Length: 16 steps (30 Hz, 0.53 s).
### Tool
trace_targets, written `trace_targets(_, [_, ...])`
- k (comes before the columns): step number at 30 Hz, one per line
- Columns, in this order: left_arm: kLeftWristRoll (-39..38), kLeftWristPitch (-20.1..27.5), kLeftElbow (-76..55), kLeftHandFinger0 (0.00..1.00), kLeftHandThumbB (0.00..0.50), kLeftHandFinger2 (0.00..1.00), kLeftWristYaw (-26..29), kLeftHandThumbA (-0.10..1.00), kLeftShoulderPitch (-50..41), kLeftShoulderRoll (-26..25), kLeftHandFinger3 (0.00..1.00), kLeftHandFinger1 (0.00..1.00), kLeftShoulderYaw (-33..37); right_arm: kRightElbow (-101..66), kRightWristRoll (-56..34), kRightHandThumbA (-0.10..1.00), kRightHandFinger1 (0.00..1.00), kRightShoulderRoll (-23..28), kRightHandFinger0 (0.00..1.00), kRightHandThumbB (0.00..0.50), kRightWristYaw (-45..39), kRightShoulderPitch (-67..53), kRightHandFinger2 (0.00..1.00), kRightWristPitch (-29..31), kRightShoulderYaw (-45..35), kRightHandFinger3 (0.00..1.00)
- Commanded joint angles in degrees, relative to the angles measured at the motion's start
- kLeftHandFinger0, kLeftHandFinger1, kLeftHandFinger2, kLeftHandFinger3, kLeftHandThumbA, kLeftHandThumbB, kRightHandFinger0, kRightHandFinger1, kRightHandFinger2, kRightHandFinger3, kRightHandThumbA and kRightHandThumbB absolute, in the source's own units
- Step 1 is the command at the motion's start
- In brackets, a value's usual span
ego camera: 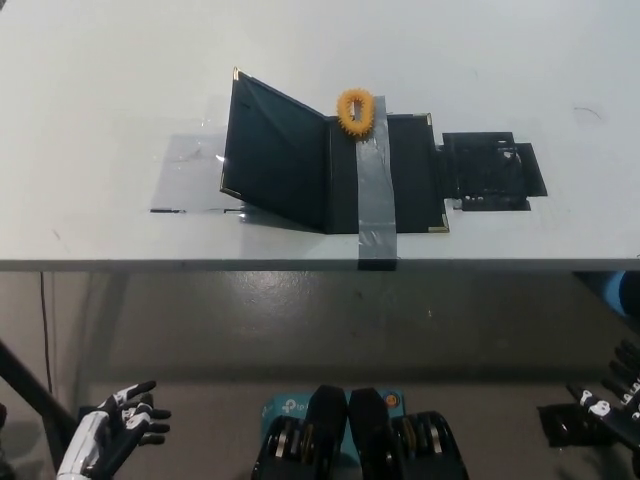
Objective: The robot uses its right hand to push the cover of the diary kept in the middle of the desk towards the left to open it
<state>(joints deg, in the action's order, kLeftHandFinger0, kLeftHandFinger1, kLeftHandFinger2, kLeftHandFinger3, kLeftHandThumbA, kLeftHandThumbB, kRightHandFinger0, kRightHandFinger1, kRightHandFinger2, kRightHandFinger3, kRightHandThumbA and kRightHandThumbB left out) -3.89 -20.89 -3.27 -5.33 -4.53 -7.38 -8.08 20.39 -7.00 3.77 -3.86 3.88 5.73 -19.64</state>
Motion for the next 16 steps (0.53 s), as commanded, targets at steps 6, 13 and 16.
trace_targets(6, [-0.4,1.4,-0.8,0.62,0.299,0.55,1.6,0.54,3.6,-0.2,0.71,0.52,-1.7,-1.0,-2.4,1.0,0.84,0.7,0.74,0.267,-0.1,-0.7,0.85,3.1,0.8,0.84])
trace_targets(13, [-1.9,-0.8,0.0,0.69,0.371,0.54,0.3,0.53,5.8,-1.6,0.73,0.55,-2.6,-2.0,-2.5,1.0,0.84,3.1,0.76,0.231,-0.5,-1.1,0.88,1.3,1.2,0.89])
trace_targets(16, [-3.4,-1.3,1.9,0.72,0.354,0.52,0.5,0.52,6.6,-1.4,0.74,0.54,-4.2,-1.6,-3.7,1.0,0.84,3.0,0.75,0.228,-0.8,-1.1,0.88,0.5,1.0,0.88])
